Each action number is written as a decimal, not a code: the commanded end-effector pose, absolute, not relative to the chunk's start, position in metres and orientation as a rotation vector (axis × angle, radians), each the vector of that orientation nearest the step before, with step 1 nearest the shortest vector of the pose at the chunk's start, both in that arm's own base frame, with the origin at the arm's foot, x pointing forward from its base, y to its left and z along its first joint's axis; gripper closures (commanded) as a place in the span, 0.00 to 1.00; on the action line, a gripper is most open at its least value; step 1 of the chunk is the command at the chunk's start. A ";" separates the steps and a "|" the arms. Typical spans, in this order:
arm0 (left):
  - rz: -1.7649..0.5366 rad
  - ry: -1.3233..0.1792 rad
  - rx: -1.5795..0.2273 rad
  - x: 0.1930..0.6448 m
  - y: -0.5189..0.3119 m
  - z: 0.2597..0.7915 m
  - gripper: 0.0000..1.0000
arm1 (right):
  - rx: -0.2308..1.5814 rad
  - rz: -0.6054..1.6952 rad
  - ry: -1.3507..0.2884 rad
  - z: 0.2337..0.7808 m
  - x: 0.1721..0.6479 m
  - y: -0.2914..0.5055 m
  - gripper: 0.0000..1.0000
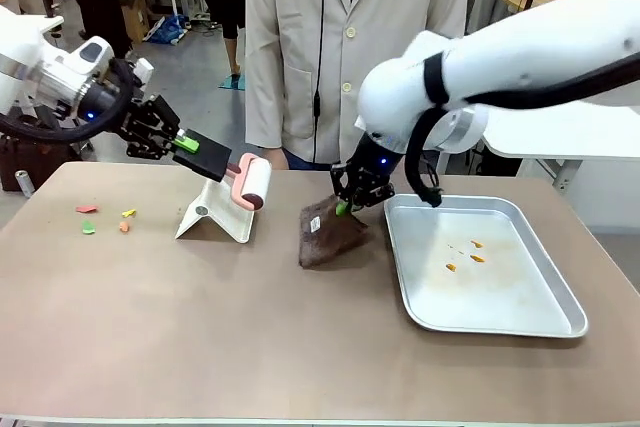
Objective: Clean the surface of the table.
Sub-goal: Hold the Lint Roller with your left hand and the towel with your right hand.
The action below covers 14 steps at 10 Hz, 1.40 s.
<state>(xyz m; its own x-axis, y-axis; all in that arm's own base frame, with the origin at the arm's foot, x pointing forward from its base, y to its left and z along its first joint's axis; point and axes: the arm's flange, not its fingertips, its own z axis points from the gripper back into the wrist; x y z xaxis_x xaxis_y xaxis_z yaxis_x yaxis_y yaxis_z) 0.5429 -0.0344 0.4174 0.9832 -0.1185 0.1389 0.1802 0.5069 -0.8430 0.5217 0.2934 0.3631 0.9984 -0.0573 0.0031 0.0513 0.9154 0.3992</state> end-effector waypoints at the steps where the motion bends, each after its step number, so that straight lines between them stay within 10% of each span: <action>1: -0.227 -0.081 -1.116 0.521 -0.021 0.431 1.00 | 0.711 0.050 0.012 0.374 0.491 0.259 1.00; 2: -0.236 -0.025 -1.153 0.513 -0.010 0.439 0.79 | 0.927 0.142 0.035 0.384 0.479 0.248 1.00; 6: -0.310 0.077 -1.396 0.471 0.072 0.462 0.79 | 1.389 0.258 0.111 0.416 0.402 0.206 1.00; 14: -0.055 -0.154 -1.423 0.408 0.278 0.434 0.79 | 1.547 -0.171 -0.227 0.425 0.336 -0.032 1.00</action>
<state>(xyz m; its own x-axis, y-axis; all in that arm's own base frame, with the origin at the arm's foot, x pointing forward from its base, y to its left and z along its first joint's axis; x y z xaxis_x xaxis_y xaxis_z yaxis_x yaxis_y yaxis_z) 0.3985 0.2691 0.4381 0.9891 0.0211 0.1455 0.1407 0.1523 -0.9783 0.3469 -0.0268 0.4318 0.9794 -0.1774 0.0961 -0.0984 -0.0041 0.9951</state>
